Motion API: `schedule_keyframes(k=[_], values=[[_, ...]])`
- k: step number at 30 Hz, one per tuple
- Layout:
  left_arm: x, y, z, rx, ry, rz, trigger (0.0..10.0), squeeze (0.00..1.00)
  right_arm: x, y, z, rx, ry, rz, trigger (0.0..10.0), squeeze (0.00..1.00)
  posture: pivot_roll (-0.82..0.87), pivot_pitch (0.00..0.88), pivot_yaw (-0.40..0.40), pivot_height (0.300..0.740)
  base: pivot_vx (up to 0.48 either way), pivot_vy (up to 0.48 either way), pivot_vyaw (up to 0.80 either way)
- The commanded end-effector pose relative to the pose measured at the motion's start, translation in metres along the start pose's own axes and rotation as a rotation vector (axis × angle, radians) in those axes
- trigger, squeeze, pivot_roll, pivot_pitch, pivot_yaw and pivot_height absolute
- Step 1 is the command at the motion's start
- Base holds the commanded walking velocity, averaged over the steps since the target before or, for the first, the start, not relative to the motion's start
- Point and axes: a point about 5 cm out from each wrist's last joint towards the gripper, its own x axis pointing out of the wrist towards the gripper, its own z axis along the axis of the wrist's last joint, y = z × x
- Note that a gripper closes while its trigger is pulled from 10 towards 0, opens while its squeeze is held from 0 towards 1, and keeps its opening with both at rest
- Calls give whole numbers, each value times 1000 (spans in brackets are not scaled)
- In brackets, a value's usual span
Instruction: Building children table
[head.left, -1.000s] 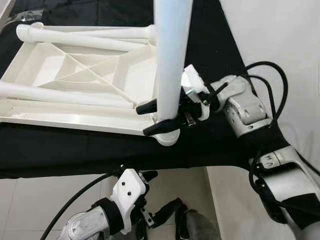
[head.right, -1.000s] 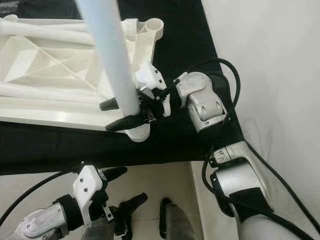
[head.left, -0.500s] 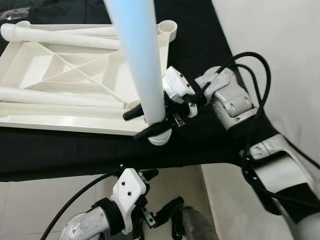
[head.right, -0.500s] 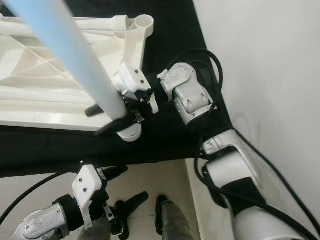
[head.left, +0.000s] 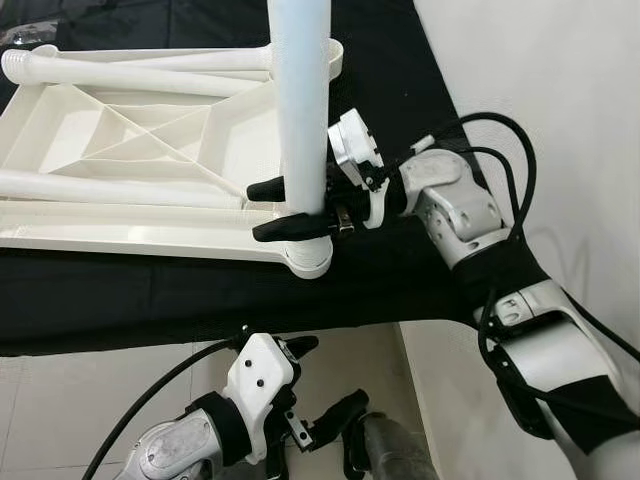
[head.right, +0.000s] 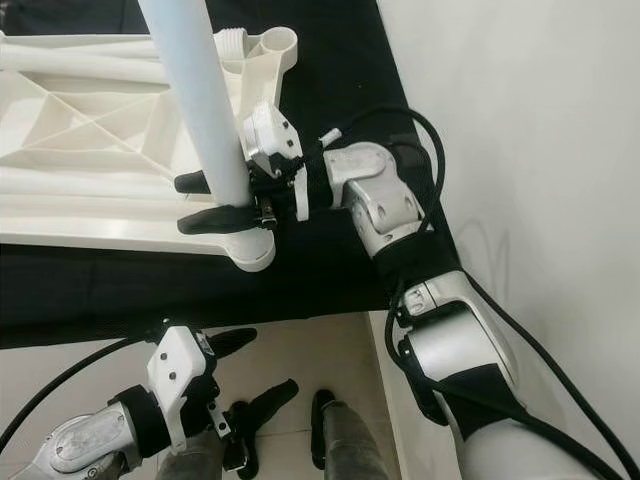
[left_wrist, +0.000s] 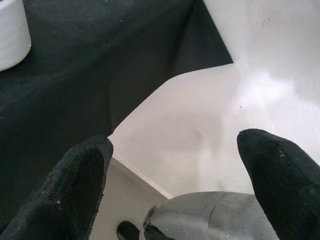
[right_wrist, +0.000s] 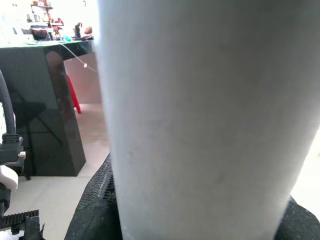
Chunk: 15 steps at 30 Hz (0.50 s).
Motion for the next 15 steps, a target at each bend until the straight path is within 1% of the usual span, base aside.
schedule_keyframes(k=[1, 2, 3, 4, 7, 8, 10, 15], values=[[0, -3, -6, -25, 19, -13, 10000, 0, -1, 7, -23, 67, 67, -10, 10000, 0, 124, 395, 9, 740, 0, 0, 0], [0, -3, -6, -25, 19, -13, 10000, 0, -1, 10, -23, 54, 73, 8, 10000, 0, 123, 394, 9, 740, 0, 0, 0], [0, -3, -6, -25, 19, -14, 10000, 0, 0, 14, -25, 31, 104, 31, 10000, 0, 121, 392, 8, 740, 0, 0, 0], [0, -3, -6, -25, 19, -14, 10000, 0, 0, 14, -25, 31, 104, 31, 10000, 0, 121, 392, 8, 740, 0, 0, 0], [1, -2, -6, -23, 19, -14, 10000, 0, 1, 20, -31, -15, 195, 72, 10000, 0, 121, 390, 5, 740, 0, 0, 0], [1, -2, -6, -23, 19, -14, 10000, 0, 1, 20, -31, -15, 195, 72, 10000, 0, 121, 390, 5, 740, 0, 0, 0], [1, -1, -6, -21, 18, -13, 10000, 0, 1, 23, -34, -35, 243, 84, 10000, 0, 121, 390, 5, 740, 0, 0, 0], [1, -1, -6, -21, 16, -11, 10000, 0, 2, 26, -37, -22, 265, 85, 10000, 0, 119, 388, 3, 740, 0, 0, 0]])
